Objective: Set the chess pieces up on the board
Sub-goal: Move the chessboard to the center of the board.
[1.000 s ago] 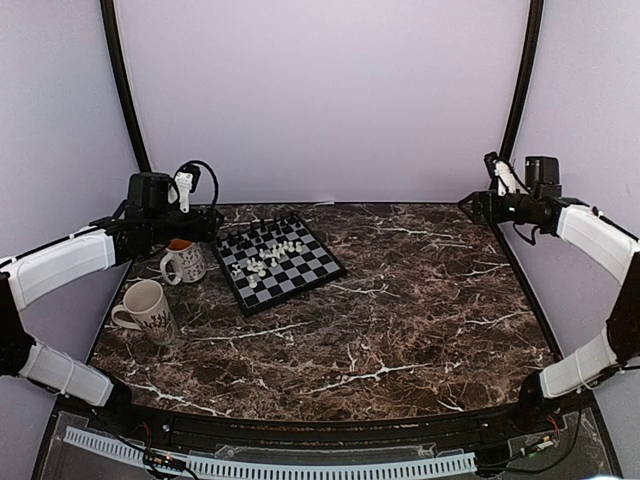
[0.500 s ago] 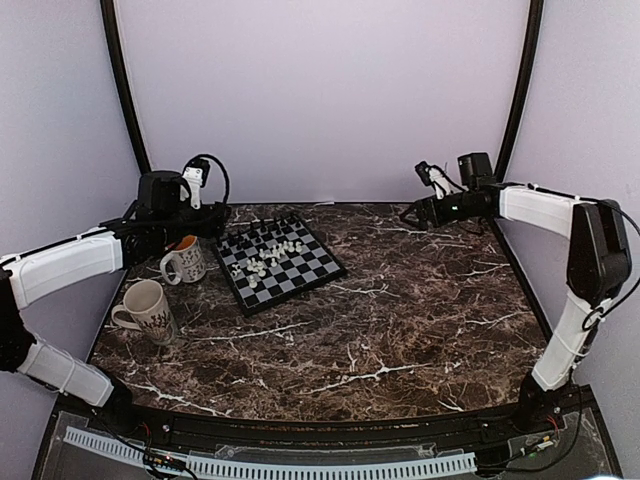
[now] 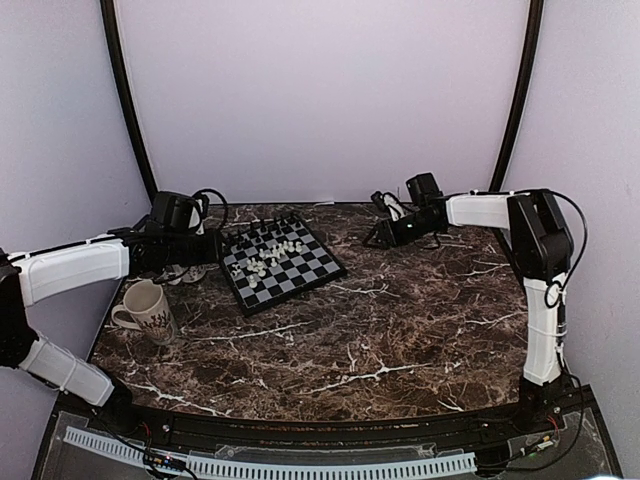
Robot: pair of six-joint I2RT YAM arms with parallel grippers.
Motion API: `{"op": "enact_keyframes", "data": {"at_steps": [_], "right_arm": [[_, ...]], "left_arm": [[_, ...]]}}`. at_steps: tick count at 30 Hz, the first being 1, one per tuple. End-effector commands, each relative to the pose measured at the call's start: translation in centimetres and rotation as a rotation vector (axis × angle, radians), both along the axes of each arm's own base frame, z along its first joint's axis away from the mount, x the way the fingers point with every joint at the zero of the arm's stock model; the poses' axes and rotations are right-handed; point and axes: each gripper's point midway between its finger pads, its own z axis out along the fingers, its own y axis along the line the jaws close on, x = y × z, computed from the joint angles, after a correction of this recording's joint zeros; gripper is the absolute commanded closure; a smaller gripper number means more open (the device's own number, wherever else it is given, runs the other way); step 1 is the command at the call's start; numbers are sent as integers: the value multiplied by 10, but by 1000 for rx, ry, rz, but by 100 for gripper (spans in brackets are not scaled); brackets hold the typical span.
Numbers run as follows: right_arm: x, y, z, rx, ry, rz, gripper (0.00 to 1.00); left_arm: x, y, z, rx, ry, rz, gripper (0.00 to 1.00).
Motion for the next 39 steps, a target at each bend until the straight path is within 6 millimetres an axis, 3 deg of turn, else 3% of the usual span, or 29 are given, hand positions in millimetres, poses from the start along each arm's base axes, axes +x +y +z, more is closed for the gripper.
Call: {"op": "enact_keyframes", "data": {"at_steps": [1, 8, 13, 18, 39], "right_arm": [[-1, 22, -6, 21, 62, 5, 45], [11, 36, -40, 11, 167, -37, 50], [7, 52, -61, -40, 200, -13, 49], [6, 65, -63, -53, 198, 10, 49], [0, 75, -68, -61, 215, 33, 51]], "left_arm": [[-21, -13, -39, -73, 163, -9, 67], [-20, -18, -81, -81, 272, 63, 58], [-18, -14, -96, -96, 318, 150, 56], [-15, -11, -107, -120, 343, 222, 57], [-7, -4, -131, -87, 362, 294, 65]]}}
